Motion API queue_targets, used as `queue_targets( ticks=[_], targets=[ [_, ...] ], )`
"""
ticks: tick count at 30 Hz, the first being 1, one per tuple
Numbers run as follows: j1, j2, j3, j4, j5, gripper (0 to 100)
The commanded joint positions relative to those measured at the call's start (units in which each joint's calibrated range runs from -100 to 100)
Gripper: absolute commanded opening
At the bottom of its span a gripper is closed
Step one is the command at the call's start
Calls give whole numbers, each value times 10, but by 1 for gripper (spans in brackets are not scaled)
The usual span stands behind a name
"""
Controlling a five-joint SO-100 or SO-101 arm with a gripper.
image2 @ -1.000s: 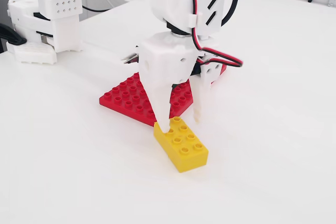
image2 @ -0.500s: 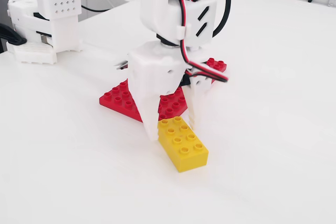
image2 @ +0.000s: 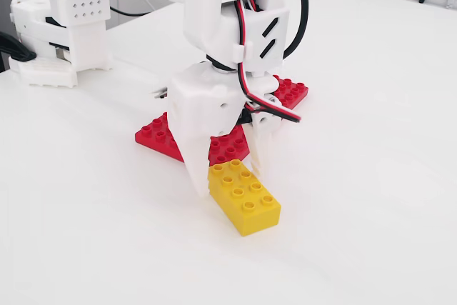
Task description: Put yellow lego brick onto the green one
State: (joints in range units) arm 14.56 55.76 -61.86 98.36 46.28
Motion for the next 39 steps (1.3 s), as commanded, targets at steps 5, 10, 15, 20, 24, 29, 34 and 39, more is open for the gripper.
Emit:
queue_targets(
  ticks=[5, 10, 15, 20, 24, 29, 34, 39],
  targets=[
    [3, -8, -15, 6, -2, 23],
    [5, -8, 1, 5, -3, 23],
    [5, -8, 2, 2, -3, 23],
    [5, -7, 7, -2, -3, 23],
    [6, -7, 11, -6, -3, 23],
    [7, 18, 3, -5, -3, 23],
    [13, 21, 2, -6, -3, 23],
    [13, 21, 2, -6, -3, 19]
  ],
)
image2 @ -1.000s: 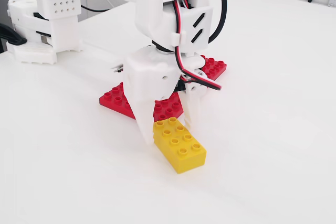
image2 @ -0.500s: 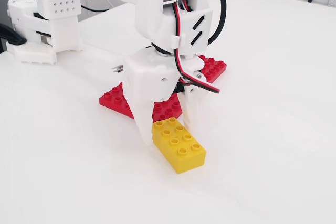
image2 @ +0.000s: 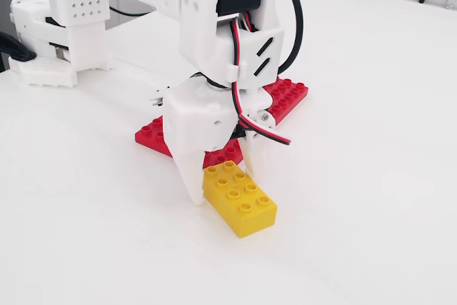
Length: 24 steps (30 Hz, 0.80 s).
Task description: Put yellow lego brick onto the green one
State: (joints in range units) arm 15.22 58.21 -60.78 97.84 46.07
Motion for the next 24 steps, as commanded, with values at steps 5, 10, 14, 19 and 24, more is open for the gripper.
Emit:
queue_targets(
  ticks=[5, 10, 14, 19, 24],
  targets=[
    [3, -4, -9, 0, -1, 9],
    [3, -4, -9, 2, -1, 8],
    [4, -8, -9, 7, -6, 8],
    [-1, -61, -17, 10, -52, 8],
    [-22, -128, -9, 10, -109, 8]
  ],
)
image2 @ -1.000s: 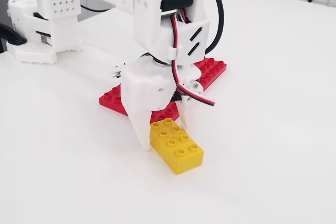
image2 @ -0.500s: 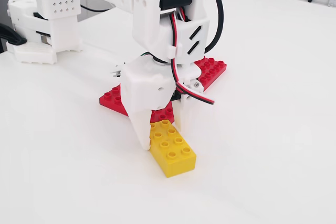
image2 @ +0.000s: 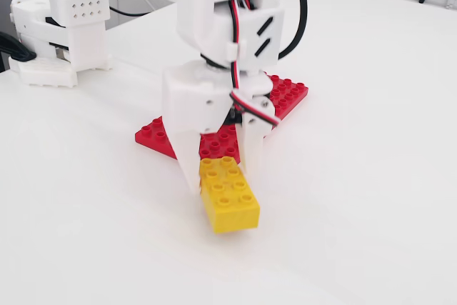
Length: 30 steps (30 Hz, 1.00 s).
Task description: Put yellow lego brick onto the green one
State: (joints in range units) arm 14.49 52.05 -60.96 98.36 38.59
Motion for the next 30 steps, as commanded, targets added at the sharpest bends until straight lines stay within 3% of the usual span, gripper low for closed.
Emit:
queue_targets(
  ticks=[1, 11, 20, 30],
  targets=[
    [-18, -77, -7, 5, -51, 8],
    [-47, -159, 51, 9, -191, 8],
    [-95, -339, 296, -3, -243, 8],
    [-181, -556, 599, -90, -329, 8]
  ],
)
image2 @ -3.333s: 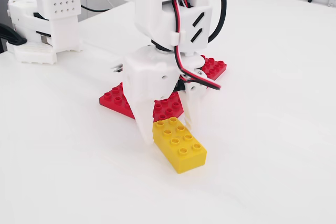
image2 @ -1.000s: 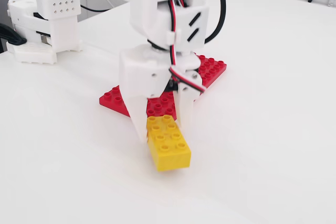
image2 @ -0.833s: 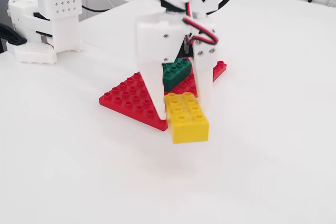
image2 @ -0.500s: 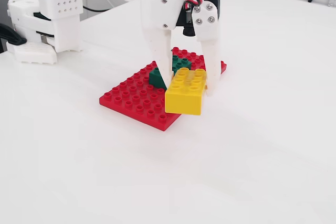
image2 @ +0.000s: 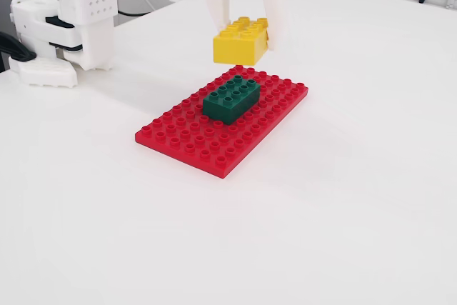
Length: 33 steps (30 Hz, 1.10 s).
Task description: Put yellow lego brick onto the green one
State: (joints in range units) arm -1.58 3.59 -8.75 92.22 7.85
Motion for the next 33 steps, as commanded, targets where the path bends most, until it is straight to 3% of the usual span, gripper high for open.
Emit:
queue_targets(
  ticks=[1, 12, 33],
  targets=[
    [-30, -91, 111, -42, -31, 8],
    [-84, -256, 349, -120, -80, 8],
    [-52, -275, 388, -193, -107, 8]
  ],
)
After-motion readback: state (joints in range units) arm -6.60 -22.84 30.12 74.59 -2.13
